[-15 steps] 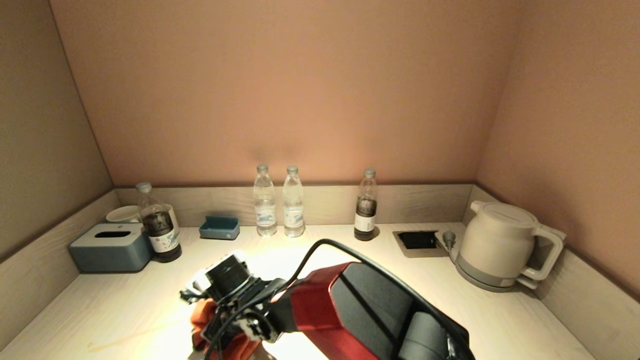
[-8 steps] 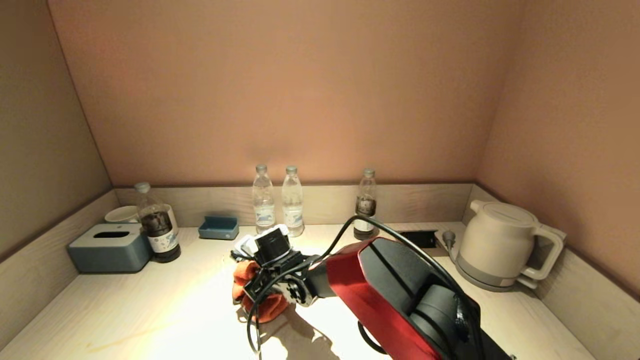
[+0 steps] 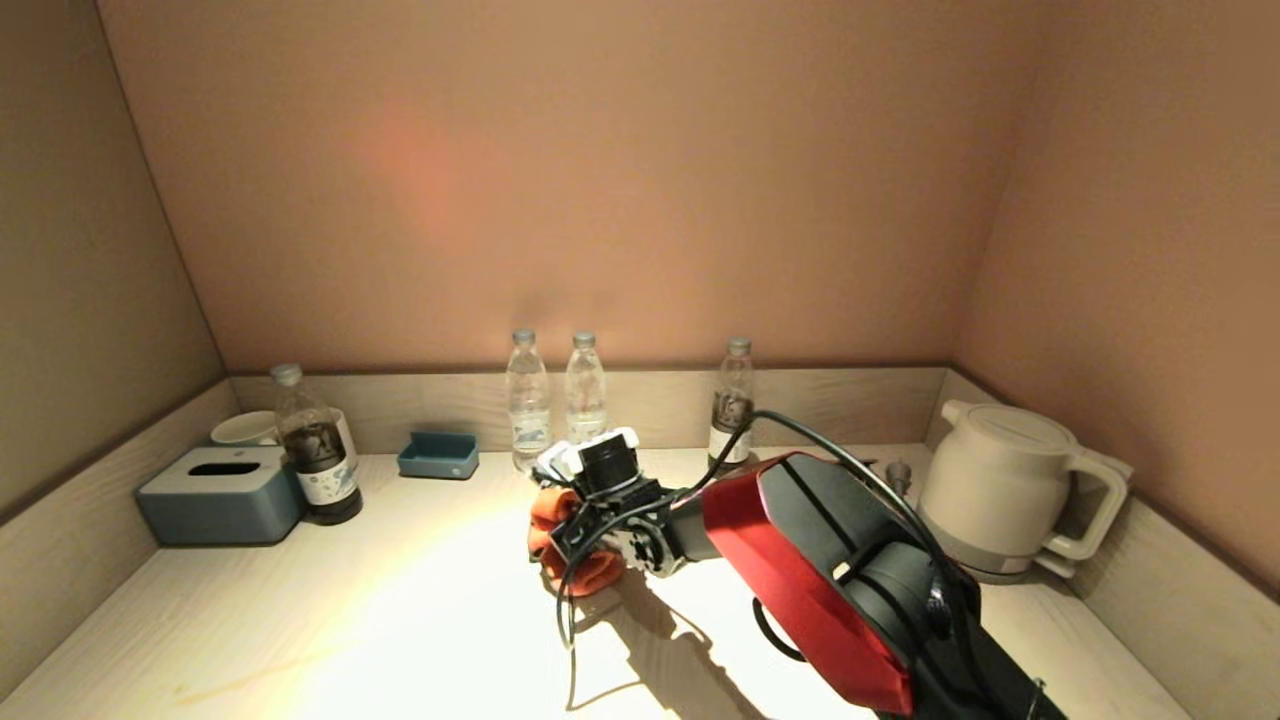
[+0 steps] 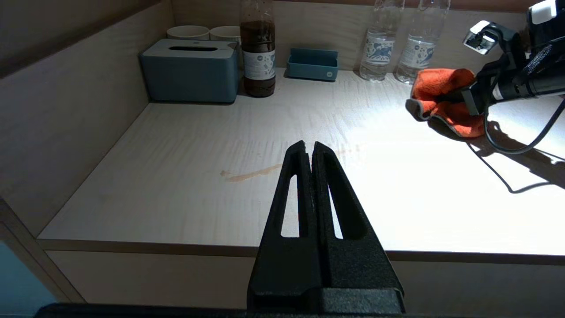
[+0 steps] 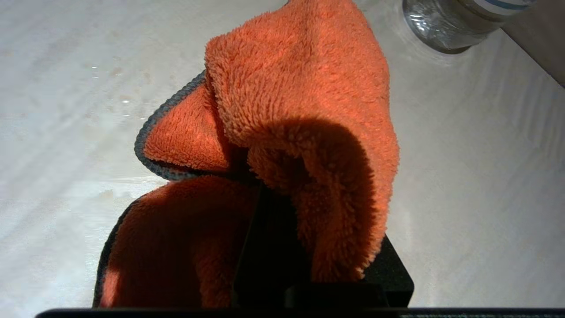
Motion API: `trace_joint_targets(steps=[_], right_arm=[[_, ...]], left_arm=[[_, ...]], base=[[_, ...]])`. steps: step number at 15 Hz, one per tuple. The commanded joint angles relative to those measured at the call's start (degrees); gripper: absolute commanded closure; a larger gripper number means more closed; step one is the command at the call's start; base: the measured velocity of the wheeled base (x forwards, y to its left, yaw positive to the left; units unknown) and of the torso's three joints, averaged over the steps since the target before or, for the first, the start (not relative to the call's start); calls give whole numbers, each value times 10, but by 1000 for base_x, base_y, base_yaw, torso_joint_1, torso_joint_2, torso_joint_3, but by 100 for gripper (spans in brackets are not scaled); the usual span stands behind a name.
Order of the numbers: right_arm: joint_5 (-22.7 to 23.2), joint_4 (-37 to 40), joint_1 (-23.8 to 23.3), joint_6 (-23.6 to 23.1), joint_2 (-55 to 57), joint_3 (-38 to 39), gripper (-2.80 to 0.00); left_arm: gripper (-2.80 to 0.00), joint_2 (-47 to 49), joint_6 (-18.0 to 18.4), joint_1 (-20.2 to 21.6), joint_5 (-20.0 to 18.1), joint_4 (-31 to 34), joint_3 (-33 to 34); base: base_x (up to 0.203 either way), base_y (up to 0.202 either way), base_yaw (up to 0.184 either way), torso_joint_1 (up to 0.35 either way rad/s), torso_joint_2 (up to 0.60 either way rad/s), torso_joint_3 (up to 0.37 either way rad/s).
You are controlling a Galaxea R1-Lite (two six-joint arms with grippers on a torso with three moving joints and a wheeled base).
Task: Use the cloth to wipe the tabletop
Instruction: Sweep the stains on the table
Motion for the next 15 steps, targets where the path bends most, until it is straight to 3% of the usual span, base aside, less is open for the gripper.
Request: trace_joint_targets(steps=[1, 7, 9, 15], right_arm=[[-11, -22, -25, -1, 7, 0, 0], [-24, -60, -61, -1, 14, 0, 0], [-40, -80, -71, -22, 30, 0, 0], [-42, -85, -52, -26, 46, -1, 0]], left_arm=[[0, 0, 0, -1, 0, 0, 0], [0, 0, 0, -1, 0, 0, 0], [0, 0, 0, -1, 0, 0, 0], [0, 0, 0, -1, 0, 0, 0]], base=[[0, 0, 0, 0, 0, 0], [0, 0, 0, 0, 0, 0], [0, 0, 0, 0, 0, 0], [0, 0, 0, 0, 0, 0]])
